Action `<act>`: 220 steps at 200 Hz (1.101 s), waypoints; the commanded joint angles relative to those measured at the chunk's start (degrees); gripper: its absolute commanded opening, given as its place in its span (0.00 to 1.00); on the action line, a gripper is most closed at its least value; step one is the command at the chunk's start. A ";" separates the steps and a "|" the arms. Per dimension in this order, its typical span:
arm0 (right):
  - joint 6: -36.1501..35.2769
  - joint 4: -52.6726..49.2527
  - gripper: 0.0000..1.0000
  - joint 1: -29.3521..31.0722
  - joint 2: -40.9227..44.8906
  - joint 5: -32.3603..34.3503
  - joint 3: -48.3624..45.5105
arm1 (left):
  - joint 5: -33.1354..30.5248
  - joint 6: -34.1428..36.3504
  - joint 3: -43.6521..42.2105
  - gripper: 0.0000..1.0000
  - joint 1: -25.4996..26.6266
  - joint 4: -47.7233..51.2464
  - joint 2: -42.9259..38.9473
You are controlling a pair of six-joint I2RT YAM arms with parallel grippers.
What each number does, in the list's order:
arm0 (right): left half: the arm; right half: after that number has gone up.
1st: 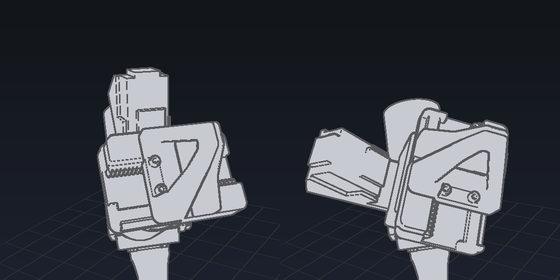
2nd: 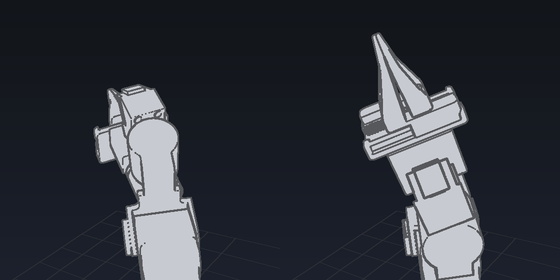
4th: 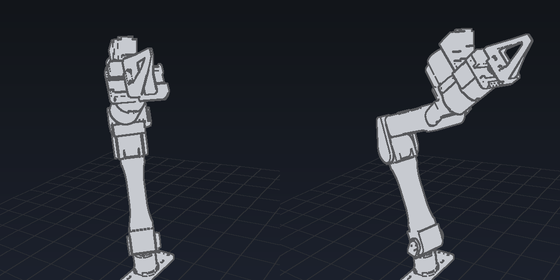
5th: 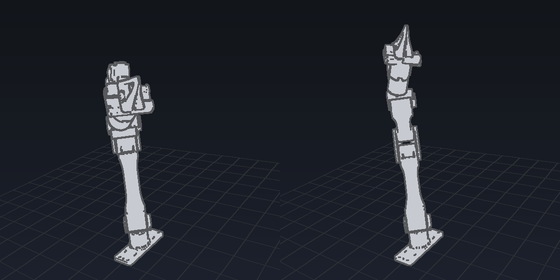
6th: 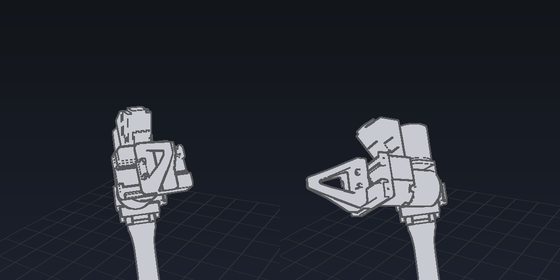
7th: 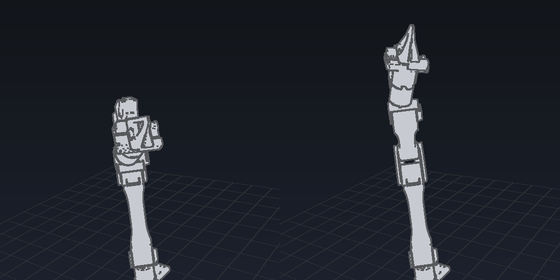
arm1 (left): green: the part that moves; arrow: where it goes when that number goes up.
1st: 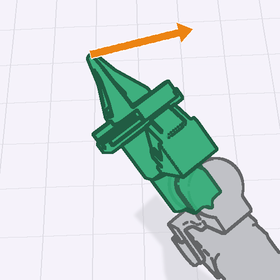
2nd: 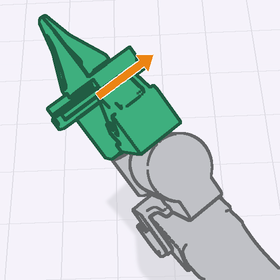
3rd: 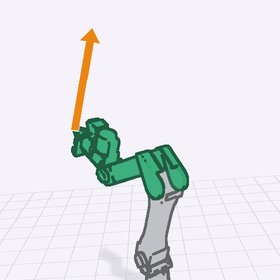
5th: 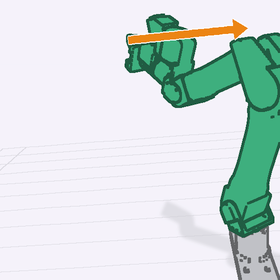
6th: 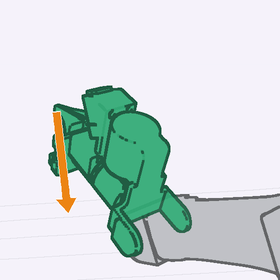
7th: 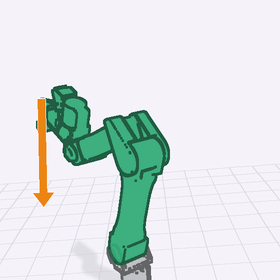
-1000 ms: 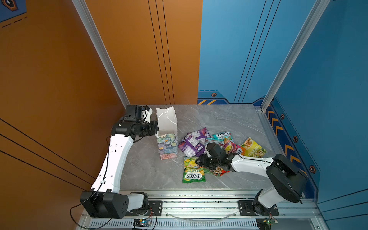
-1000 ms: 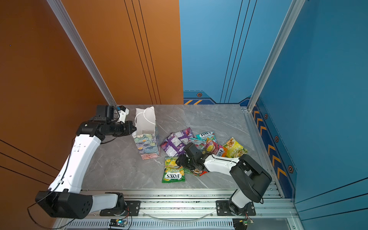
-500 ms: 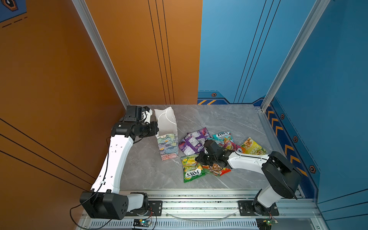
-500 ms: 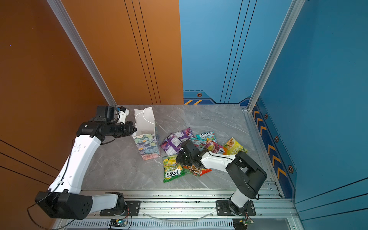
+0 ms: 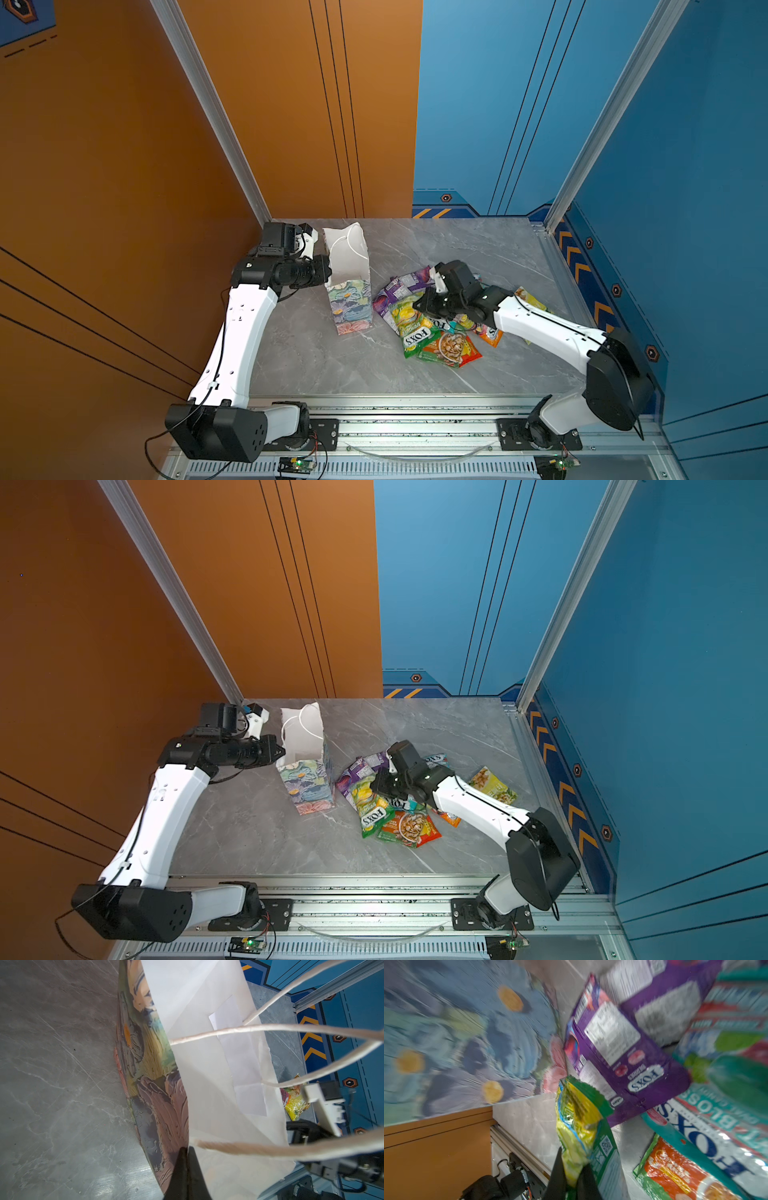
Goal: Place the snacks into the paper bag
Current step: 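Lift the green-yellow packet with the right gripper and carry it toward the bag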
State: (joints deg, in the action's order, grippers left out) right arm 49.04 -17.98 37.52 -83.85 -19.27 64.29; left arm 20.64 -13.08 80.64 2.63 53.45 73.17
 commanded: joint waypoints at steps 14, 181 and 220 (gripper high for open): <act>-6.19 -6.05 0.00 -2.40 4.30 1.46 10.45 | 2.71 0.32 -1.01 0.00 -0.44 0.25 -1.16; -21.79 -8.10 0.00 1.57 -25.09 21.68 70.28 | 10.73 0.61 -2.33 0.00 -0.35 -1.76 -2.18; -20.89 -5.85 0.00 2.21 -31.74 22.04 78.28 | 11.58 -0.45 -3.55 0.00 -0.26 -3.08 -2.49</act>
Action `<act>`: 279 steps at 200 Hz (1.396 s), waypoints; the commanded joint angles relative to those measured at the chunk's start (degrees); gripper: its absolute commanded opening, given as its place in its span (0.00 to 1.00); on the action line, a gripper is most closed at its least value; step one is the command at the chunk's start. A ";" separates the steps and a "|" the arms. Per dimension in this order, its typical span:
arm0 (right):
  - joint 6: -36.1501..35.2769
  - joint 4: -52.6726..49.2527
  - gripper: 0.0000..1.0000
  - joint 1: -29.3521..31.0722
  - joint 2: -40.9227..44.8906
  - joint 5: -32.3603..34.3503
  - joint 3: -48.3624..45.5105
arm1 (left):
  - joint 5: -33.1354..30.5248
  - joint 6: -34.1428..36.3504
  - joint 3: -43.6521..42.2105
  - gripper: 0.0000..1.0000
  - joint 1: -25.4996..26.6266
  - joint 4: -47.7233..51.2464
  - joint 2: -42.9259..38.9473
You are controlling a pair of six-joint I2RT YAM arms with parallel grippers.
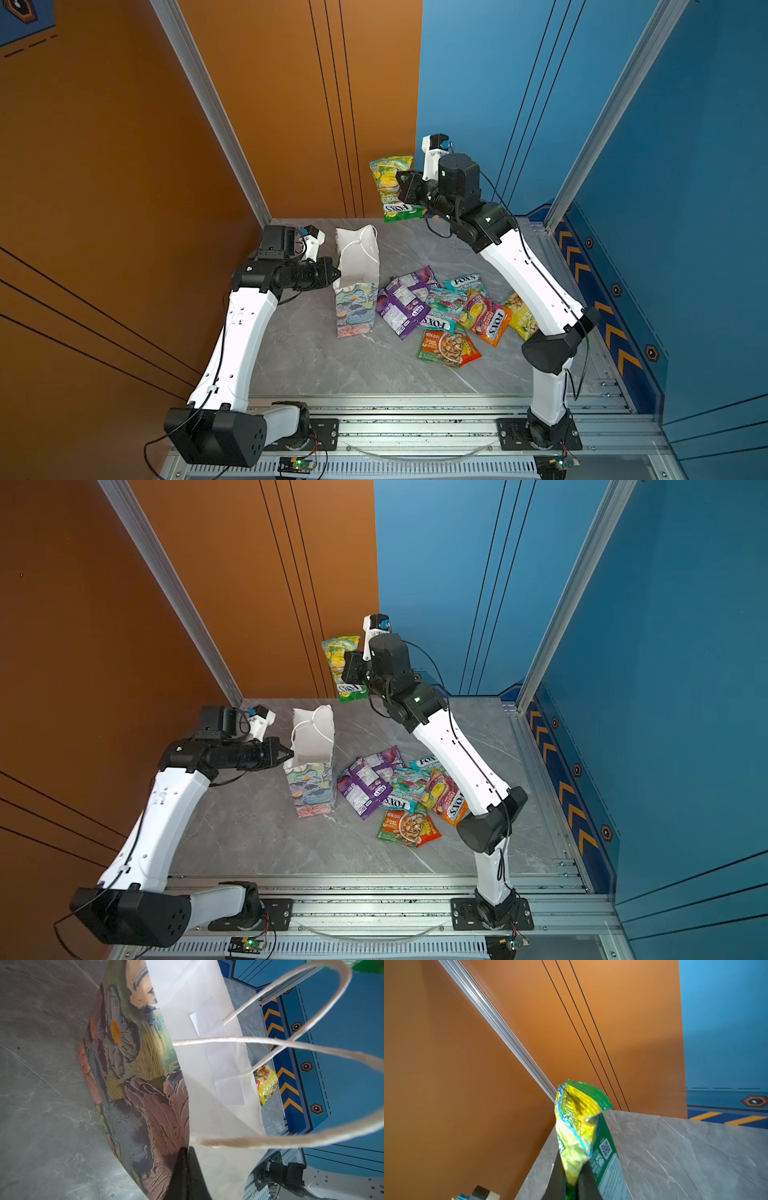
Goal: Place the snacks into the paper bag
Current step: 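Lift the green-yellow packet with the right gripper and carry it toward the bag, then lower the packet into the bag opening held by the left gripper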
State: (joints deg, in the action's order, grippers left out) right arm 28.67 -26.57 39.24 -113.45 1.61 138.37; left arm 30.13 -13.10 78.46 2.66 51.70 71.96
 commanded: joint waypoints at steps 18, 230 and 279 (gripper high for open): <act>0.57 5.36 0.00 2.51 -4.46 1.21 5.80 | 2.30 -0.52 -1.90 0.00 -0.28 -1.77 -1.55; -2.03 -2.77 0.00 7.92 1.06 7.79 -0.42 | -0.35 -6.49 -7.66 0.00 -0.72 -7.81 -3.75; -0.63 -3.87 0.00 9.16 1.90 6.69 -3.29 | -1.04 -7.28 -8.46 0.00 -1.41 -8.54 -5.04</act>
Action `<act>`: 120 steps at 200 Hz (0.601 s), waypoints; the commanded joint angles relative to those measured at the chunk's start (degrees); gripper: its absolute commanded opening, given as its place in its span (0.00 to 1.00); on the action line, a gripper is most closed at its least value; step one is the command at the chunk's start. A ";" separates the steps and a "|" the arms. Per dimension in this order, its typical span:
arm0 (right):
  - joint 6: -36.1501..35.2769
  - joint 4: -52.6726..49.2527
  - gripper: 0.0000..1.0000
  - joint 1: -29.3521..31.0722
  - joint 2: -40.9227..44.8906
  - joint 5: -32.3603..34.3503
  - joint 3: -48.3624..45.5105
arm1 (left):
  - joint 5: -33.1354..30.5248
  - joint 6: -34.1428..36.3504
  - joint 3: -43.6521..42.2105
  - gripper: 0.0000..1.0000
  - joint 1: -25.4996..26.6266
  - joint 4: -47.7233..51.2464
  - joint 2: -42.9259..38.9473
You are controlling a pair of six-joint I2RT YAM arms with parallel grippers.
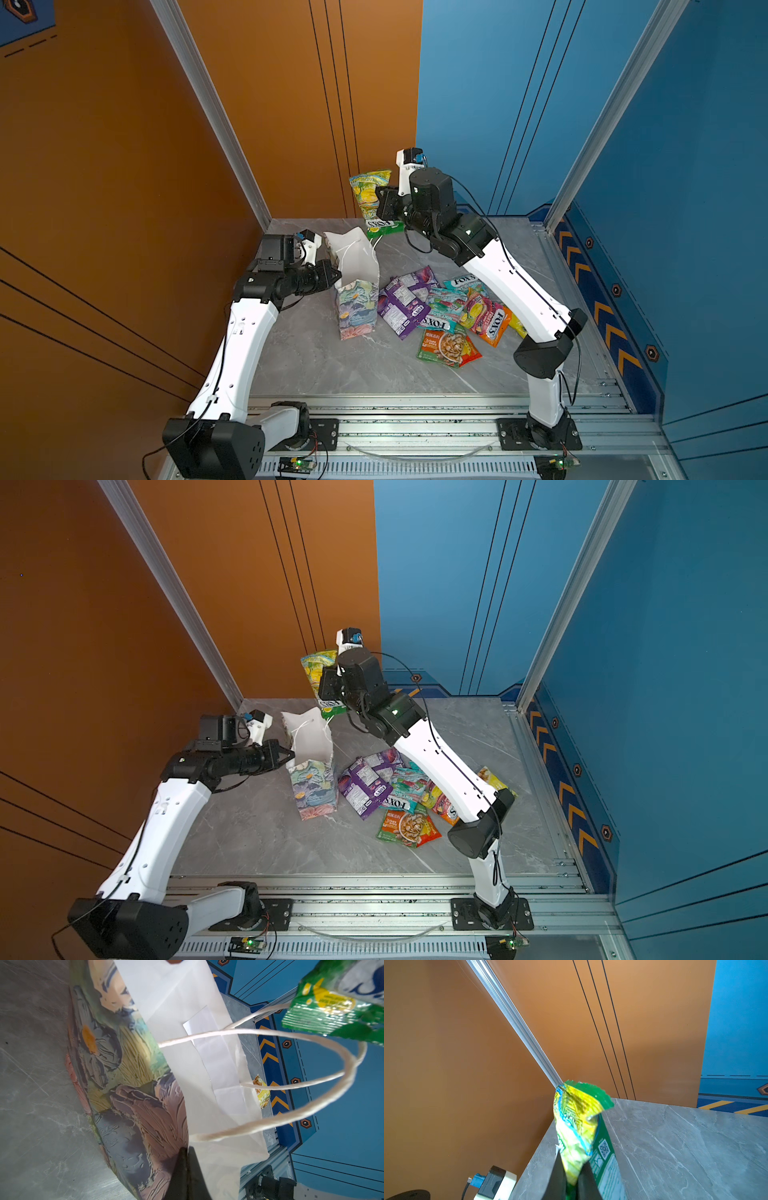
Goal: Place the snacks into the paper bag
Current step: 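Lower the packet into the bag opening held by the left gripper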
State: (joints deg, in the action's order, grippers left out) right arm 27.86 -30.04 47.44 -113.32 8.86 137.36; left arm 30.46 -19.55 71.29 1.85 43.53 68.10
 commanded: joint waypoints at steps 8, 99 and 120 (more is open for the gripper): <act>0.75 -0.08 0.00 1.02 1.85 -1.12 -2.98 | -1.36 -0.97 -1.45 0.00 -0.75 -0.51 -1.30; 3.94 -1.09 0.00 4.81 0.38 -1.49 -3.55 | -4.01 -2.42 -3.26 0.00 -1.19 -1.41 -3.32; 3.96 0.19 0.00 5.36 -0.12 -0.55 -2.90 | -3.85 -2.42 -3.34 0.00 -1.23 -1.53 -3.19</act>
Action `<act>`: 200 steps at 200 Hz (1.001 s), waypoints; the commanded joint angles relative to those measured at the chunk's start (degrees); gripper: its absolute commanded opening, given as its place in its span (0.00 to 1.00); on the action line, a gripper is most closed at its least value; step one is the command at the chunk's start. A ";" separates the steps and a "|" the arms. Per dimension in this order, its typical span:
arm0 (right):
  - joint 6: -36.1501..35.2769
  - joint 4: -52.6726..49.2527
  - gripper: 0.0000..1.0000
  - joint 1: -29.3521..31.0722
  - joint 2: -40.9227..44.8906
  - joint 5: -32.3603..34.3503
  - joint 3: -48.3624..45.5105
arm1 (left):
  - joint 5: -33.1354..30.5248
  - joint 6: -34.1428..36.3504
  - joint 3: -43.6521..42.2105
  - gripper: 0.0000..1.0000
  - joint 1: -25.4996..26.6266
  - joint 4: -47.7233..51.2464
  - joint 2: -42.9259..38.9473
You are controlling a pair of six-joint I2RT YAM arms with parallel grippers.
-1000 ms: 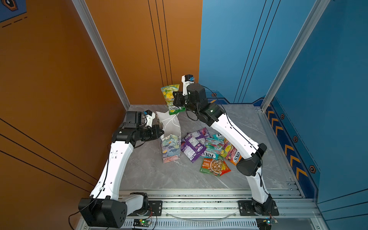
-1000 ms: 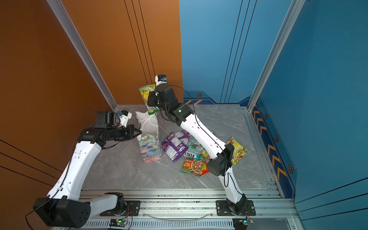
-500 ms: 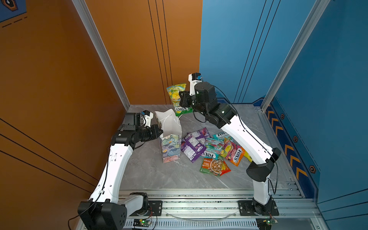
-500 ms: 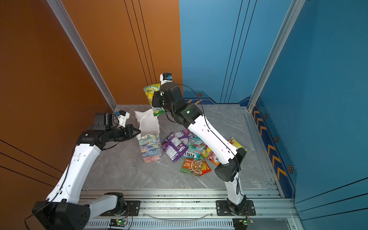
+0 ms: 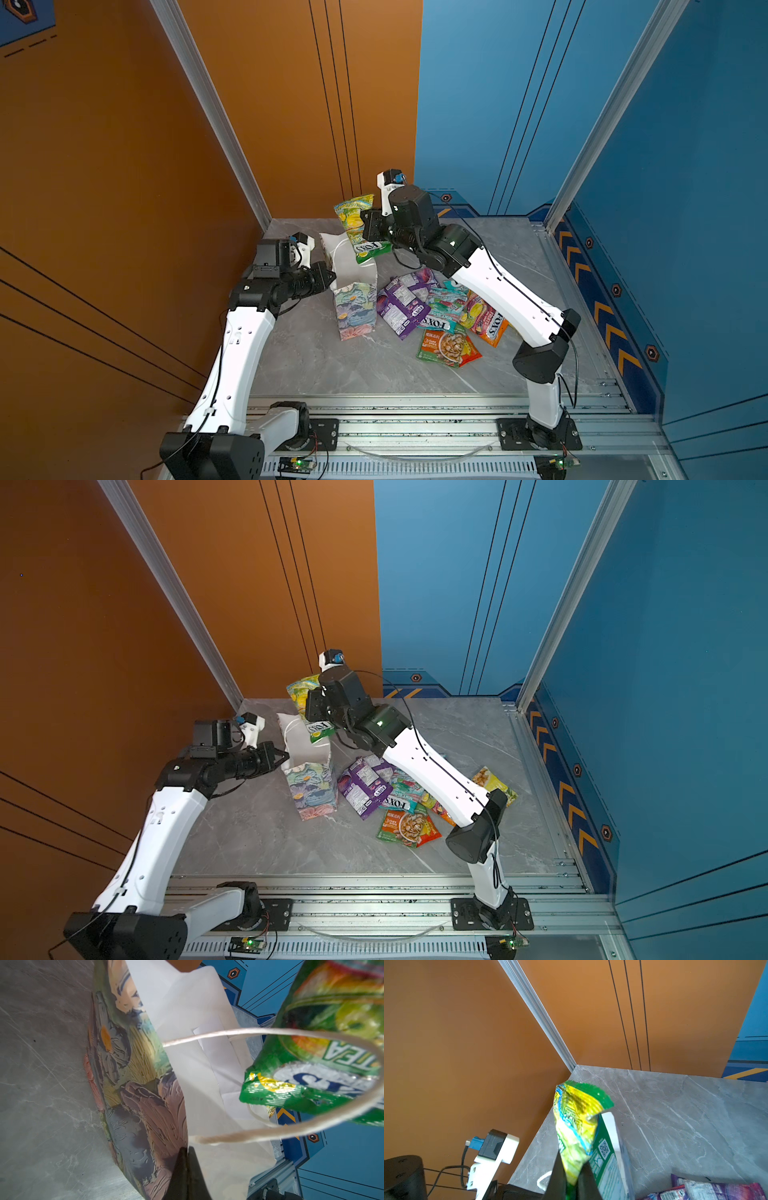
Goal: Place the snacks into the paper bag
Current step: 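Lower the packet into the bag opening held by the left gripper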
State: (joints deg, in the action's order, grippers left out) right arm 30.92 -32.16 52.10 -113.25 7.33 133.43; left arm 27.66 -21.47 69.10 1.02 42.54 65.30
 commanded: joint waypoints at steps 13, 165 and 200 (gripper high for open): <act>1.08 3.10 0.00 0.94 -0.90 1.67 2.39 | -0.97 -0.58 -1.29 0.00 -0.40 -0.75 -0.34; 2.64 1.13 0.00 4.11 -6.00 11.16 2.86 | -1.01 -1.38 -2.74 0.00 -0.97 -2.75 -1.57; 2.44 1.40 0.00 3.98 -3.54 11.99 0.09 | -1.01 -1.46 -3.24 0.00 -1.35 -2.83 -1.84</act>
State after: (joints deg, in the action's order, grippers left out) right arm 33.28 -32.49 56.25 -121.43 16.69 134.47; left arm 27.44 -22.59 67.00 0.30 39.99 64.27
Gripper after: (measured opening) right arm 0.074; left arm 0.046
